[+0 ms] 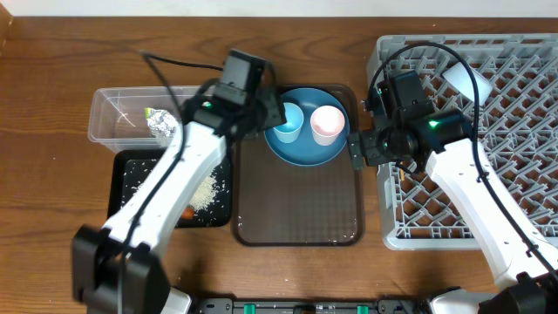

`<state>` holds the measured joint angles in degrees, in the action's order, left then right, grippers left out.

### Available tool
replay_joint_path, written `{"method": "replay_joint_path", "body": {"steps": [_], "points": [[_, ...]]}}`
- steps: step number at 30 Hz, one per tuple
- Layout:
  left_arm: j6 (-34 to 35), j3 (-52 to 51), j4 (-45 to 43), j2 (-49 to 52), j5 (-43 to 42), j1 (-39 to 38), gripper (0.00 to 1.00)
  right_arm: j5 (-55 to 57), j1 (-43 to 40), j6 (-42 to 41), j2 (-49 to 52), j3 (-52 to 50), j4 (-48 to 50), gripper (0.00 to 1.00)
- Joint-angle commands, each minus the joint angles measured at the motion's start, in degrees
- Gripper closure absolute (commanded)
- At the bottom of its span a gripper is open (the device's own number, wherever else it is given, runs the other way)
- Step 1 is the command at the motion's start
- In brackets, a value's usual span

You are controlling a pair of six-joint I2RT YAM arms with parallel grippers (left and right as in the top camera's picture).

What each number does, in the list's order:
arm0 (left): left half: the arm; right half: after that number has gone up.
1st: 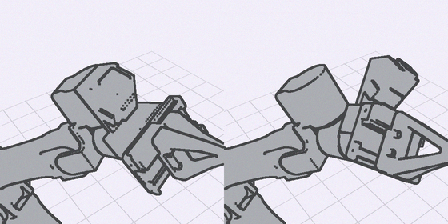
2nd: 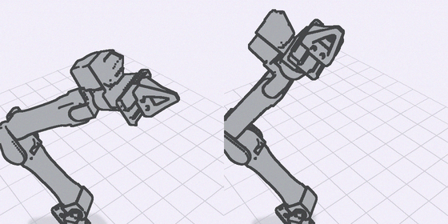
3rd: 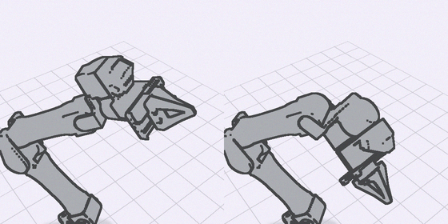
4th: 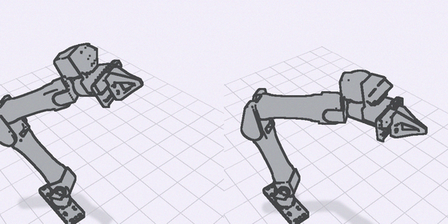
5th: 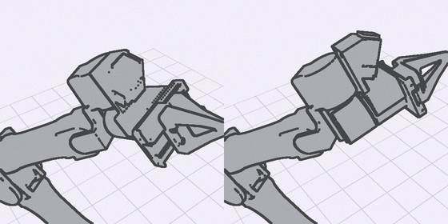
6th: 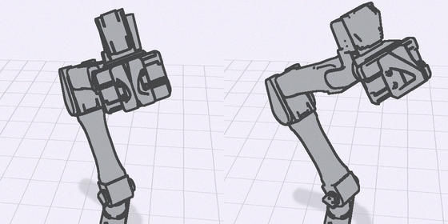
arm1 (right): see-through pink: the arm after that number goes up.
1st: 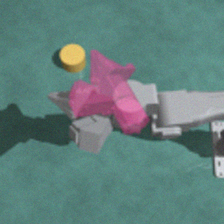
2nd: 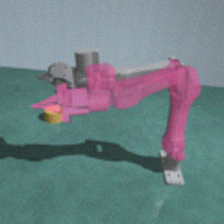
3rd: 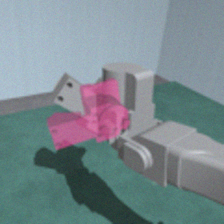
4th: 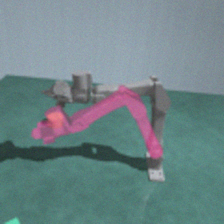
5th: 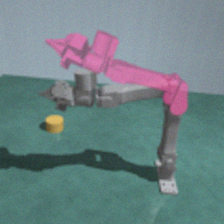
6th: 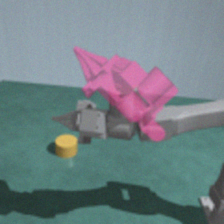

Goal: Sort waste into correct bins and load items into the dishwasher rack
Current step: 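Reach left gripper to the light-blue cup on the blue plate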

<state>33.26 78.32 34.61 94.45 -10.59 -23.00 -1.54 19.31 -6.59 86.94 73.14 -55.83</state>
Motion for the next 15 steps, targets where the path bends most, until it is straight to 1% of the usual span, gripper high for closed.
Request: {"method": "replay_joint_path", "body": {"steps": [1, 5, 12, 13, 15], "points": [[0.94, 0.79, 0.17, 4.33, 4.00, -0.17, 0.48, 2.23, 0.11, -0.20, -1.05, 0.20, -0.46, 0.01], [2.64, 0.76, -0.63, 8.61, 3.93, -0.48, 0.48, 2.82, 0.11, -0.20, -1.05, 0.20, -0.50, 0.01], [2.64, 0.76, -3.98, 12.85, 3.80, -0.59, 0.48, 2.82, 0.11, -0.20, -1.05, 0.20, -0.52, 0.01], [2.64, 0.76, -4.26, 13.05, 3.80, -0.59, 0.49, 2.84, 0.11, -0.20, -1.05, 0.20, -0.52, 0.01], [2.62, 0.76, -4.57, 13.05, 3.80, -0.59, 0.55, 2.82, 0.11, -0.20, -1.05, 0.20, -0.52, 0.01]]}}
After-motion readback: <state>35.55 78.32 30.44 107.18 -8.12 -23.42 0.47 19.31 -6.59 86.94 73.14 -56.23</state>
